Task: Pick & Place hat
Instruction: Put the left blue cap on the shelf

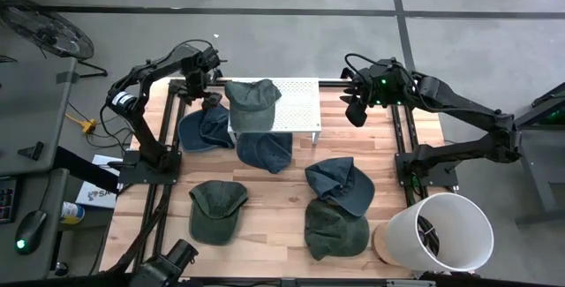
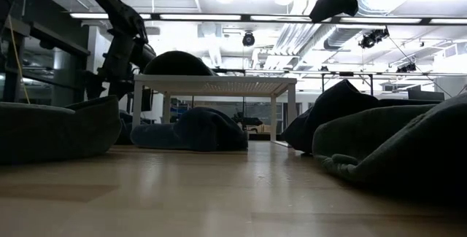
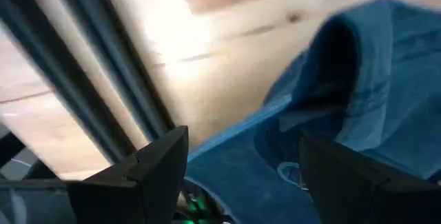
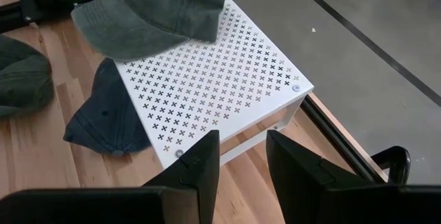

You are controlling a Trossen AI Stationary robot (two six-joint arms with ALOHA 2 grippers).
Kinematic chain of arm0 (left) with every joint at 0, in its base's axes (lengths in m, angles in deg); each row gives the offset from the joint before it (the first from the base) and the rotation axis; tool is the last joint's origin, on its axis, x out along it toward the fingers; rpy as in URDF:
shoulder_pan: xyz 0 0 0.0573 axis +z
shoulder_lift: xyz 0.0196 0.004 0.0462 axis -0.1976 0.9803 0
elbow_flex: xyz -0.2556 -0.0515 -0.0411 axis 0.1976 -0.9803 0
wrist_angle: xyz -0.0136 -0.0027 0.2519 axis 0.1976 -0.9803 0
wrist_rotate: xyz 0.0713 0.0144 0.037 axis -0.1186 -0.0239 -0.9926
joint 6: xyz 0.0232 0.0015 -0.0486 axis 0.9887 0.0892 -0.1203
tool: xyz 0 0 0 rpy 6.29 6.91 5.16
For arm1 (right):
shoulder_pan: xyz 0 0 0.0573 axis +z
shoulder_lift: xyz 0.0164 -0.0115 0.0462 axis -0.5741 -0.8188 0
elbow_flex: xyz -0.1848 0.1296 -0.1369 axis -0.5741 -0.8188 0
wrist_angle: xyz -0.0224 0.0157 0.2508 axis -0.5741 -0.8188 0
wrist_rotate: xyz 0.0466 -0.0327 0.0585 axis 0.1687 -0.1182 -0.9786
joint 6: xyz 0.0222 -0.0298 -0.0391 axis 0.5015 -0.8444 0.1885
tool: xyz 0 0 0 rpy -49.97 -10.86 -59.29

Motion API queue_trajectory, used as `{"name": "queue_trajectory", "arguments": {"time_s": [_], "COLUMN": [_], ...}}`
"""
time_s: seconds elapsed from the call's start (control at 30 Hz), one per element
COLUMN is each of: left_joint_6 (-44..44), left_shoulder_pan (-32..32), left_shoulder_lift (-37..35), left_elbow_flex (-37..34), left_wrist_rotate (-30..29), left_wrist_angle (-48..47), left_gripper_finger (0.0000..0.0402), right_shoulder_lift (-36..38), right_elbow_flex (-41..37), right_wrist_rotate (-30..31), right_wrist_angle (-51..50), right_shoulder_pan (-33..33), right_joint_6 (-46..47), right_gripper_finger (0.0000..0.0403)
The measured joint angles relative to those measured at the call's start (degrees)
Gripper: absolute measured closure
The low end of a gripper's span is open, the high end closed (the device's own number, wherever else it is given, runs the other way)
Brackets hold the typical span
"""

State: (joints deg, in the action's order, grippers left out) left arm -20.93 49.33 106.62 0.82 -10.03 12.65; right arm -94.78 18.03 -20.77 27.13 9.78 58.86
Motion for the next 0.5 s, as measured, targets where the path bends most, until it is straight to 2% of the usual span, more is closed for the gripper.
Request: {"name": "queue_trajectory", "arguments": {"time_s": [0.5], "left_joint_6": [-1.01], "left_shoulder_pan": [-0.74], "left_shoulder_lift": [0.02], "left_elbow_flex": [-5.11], "left_wrist_rotate": [-2.45], "left_wrist_angle": [8.92], "left_gripper_finger": [0.0141], "right_shoulder_lift": [0.00], "right_elbow_flex": [0.01], "right_wrist_rotate": [-0.02], "right_wrist_angle": [0.00], "right_shoulder_pan": [0.00], "right_joint_6": [0.00], "right_gripper_finger": [0.0289]}}
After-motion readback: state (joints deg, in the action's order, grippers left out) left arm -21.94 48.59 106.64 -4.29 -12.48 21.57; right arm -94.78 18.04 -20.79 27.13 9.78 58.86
